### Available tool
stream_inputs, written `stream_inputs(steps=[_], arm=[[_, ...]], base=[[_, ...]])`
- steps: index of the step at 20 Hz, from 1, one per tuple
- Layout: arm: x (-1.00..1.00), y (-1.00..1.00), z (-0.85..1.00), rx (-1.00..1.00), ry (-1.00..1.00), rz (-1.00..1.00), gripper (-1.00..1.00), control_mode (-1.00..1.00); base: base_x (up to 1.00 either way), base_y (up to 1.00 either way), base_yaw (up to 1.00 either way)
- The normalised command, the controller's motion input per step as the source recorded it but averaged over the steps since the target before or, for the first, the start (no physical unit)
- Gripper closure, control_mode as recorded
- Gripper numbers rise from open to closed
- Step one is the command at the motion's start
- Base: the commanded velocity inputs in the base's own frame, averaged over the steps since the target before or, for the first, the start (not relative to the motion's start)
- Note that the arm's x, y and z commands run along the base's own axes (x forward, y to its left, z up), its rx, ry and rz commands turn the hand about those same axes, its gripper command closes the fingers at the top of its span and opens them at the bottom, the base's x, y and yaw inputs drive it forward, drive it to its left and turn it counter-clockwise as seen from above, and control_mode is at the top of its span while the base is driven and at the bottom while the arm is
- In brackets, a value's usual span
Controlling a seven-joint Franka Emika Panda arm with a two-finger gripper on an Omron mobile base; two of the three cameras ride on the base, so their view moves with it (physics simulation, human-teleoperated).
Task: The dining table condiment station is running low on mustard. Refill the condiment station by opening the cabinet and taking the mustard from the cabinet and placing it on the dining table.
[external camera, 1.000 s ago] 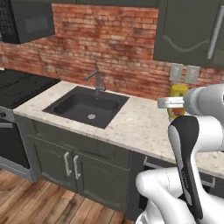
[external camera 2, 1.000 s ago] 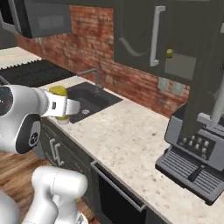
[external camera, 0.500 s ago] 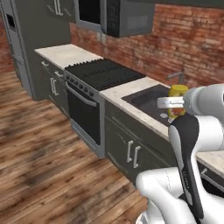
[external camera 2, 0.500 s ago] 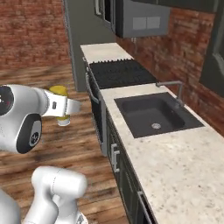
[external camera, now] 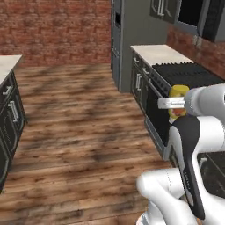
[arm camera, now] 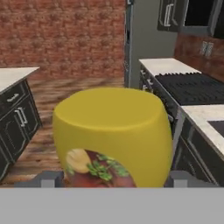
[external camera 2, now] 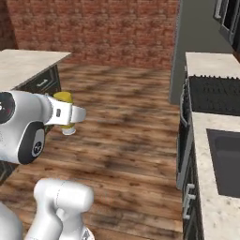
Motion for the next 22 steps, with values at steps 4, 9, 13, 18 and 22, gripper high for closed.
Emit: stream_inputs(steps=[4,9,13,18,22], arm=[[0.0,0.0,0.0,0.0,0.0,0.0,1.0,1.0],[0.0,0.0,0.0,0.0,0.0,0.0,1.0,1.0],[0.0,0.0,0.0,0.0,0.0,0.0,1.0,1.0],[0.0,0.0,0.0,0.0,0.0,0.0,1.0,1.0],[0.0,0.0,0.0,0.0,0.0,0.0,1.0,1.0]], base=[[0.31,0.51,0.72],[0.42,0.49,0.69],[0.46,0.61,0.63],[0.62,0.75,0.55],[0.88,0.74,0.47]])
